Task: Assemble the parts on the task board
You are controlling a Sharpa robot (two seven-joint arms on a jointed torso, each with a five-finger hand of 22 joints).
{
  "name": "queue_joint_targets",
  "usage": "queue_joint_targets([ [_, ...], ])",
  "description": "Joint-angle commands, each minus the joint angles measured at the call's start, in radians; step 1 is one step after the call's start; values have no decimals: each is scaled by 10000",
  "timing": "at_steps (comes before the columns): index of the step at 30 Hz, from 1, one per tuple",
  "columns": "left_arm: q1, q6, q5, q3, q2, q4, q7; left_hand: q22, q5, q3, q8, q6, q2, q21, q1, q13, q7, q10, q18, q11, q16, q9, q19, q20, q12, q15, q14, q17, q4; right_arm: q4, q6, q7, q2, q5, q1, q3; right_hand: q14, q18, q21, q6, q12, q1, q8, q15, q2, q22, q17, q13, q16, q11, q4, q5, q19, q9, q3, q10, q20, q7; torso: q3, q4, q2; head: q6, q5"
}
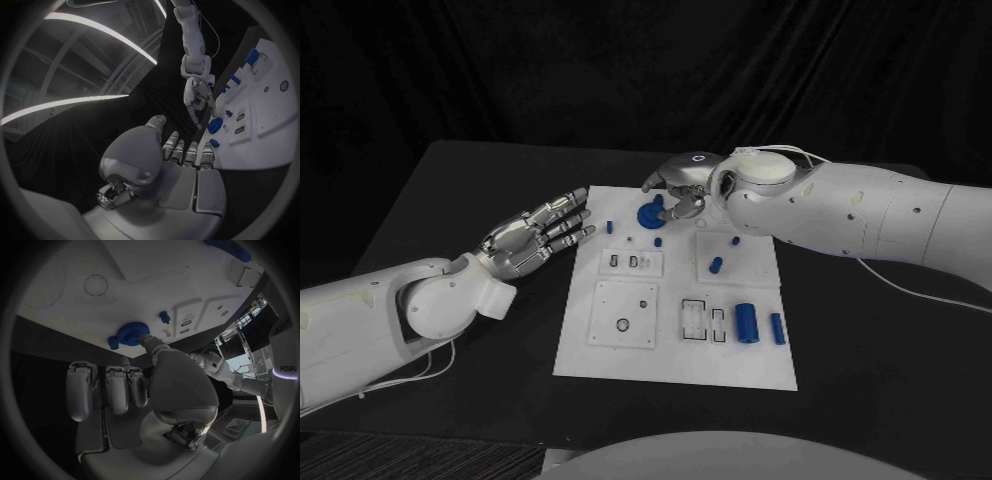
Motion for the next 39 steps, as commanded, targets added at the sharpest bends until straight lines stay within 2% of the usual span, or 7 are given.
queue_joint_targets([
  [1,-8,170,3,8,18,10,53,-16,45,18,39,-60,4,-35,-130,10,-10,-47,-59,39,24,1,-5,99,55,68,18,11,-54,10,-34,-159,-25,-52,-26,3,1069,28,-68,-10,36,-59,-10,-8,-29,2284,2634,2633,27,2,11,-170,507,-56,-107,1048,10,2,-1,5,1,-9,-5],
  [15,-10,106,3,8,-118,86,59,-16,45,41,43,-66,5,-34,-153,10,-10,-51,-64,39,26,1,-4,98,59,72,16,11,-66,838,-1363,101,-1089,-52,253,3,1069,-5,57,1650,36,-177,391,-37,26,2329,2634,2633,27,-31,150,-551,589,144,-338,1048,-12,-37,0,-4,1,65,-17],
  [18,-10,71,3,8,-155,121,58,-14,45,44,54,-49,-3,-32,-158,13,-9,-48,-65,40,33,4,0,98,75,73,20,13,-73,1304,-1482,-35,-1691,-52,435,3,1069,-30,150,1950,36,-377,483,-98,68,2361,2634,2633,27,-92,426,-1750,645,110,-630,1048,-59,-110,1,-14,-4,98,-62],
  [20,-10,50,3,8,-177,141,60,-14,45,44,54,-49,-3,-32,-158,13,-9,-48,-65,40,33,4,0,98,75,73,20,13,-73,1611,-1568,-118,-2112,-52,520,3,1069,-33,165,1968,36,-427,481,-106,54,2367,2634,2633,27,-101,499,-1932,653,98,-710,1048,-71,-133,-1,-28,-14,99,-46],
  [31,-13,90,3,7,-160,153,38,-12,47,55,66,-40,-21,-30,-178,18,-2,-39,-68,48,52,7,4,103,99,83,30,19,-100,2624,-2806,222,-4343,17,591,-5,1069,-186,745,2589,36,-376,721,-380,-137,2568,2634,2633,27,-405,958,-1707,974,233,-1015,1048,-324,-480,-12,1,-12,94,-53],
  [36,-15,104,3,7,-138,153,34,-12,47,55,66,-40,-21,-30,-178,18,-2,-39,-68,48,52,7,4,103,99,83,30,19,-100,2730,-3037,366,-4887,296,389,-8,1069,-187,749,2605,36,-463,669,-450,-502,2568,2634,2633,27,-479,2065,-1452,974,266,-1237,1048,-402,-532,-9,-30,-18,114,-127],
  [39,-18,120,3,6,-117,143,29,-12,47,59,68,-38,-22,-29,-182,17,-2,-39,-70,49,56,7,5,105,98,86,32,20,-106,2758,-3022,316,-5059,374,226,-8,1069,-182,732,2534,36,-388,621,-448,-564,2562,2634,2633,27,-469,2308,-1443,964,262,-1261,1048,-409,-528,16,-13,6,133,-171],
])
